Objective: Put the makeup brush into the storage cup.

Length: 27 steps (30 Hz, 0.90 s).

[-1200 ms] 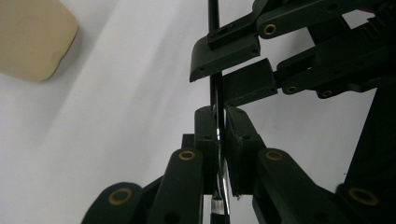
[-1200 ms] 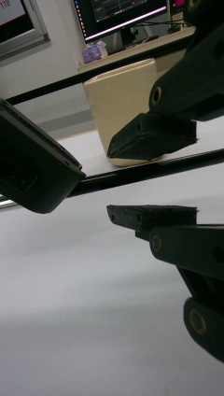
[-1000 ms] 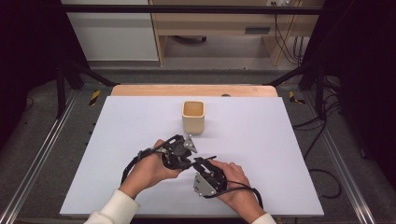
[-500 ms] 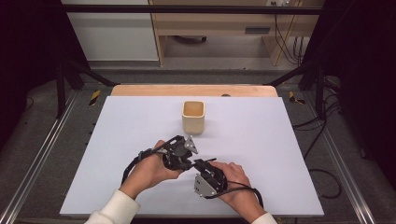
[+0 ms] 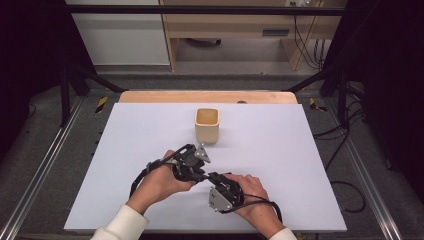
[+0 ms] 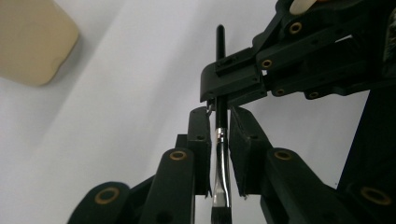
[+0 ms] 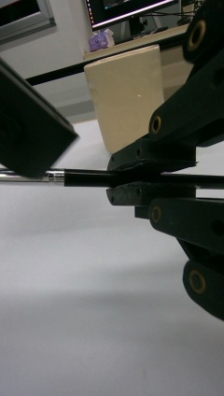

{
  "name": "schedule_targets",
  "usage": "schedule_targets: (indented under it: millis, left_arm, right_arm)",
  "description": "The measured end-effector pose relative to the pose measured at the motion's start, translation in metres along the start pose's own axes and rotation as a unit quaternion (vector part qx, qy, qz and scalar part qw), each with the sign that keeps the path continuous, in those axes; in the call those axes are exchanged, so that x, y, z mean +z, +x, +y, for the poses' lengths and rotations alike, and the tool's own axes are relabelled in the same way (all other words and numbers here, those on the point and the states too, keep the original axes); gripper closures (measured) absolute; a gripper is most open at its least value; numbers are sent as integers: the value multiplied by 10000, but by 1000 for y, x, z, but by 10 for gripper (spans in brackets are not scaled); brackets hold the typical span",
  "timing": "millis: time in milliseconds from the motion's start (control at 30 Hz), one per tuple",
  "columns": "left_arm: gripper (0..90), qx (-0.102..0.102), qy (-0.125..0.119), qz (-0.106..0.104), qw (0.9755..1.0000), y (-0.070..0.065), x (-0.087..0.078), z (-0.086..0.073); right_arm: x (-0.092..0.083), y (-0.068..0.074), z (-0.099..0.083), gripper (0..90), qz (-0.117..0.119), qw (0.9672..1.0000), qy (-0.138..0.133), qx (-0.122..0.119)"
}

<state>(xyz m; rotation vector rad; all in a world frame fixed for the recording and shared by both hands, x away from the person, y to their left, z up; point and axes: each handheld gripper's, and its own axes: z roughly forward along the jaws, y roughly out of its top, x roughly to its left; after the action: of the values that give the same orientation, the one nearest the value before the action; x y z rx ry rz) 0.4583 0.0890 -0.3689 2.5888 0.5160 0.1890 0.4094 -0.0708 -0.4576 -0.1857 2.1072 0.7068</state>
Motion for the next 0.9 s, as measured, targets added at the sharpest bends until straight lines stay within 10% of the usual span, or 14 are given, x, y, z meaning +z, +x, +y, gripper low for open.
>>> schedule_targets:
  millis: [367, 900]
  left_arm:
    - [634, -369, -409, 478, 9973, 14, -11, -9]
    - [413, -897, -719, 1155, 9866, 35, -12, -49]
  right_arm:
    - [-2, 3, -10, 834, 48, 9999, 105, 36]
    - [-9, -1, -28, 834, -154, 9993, 251, 245]
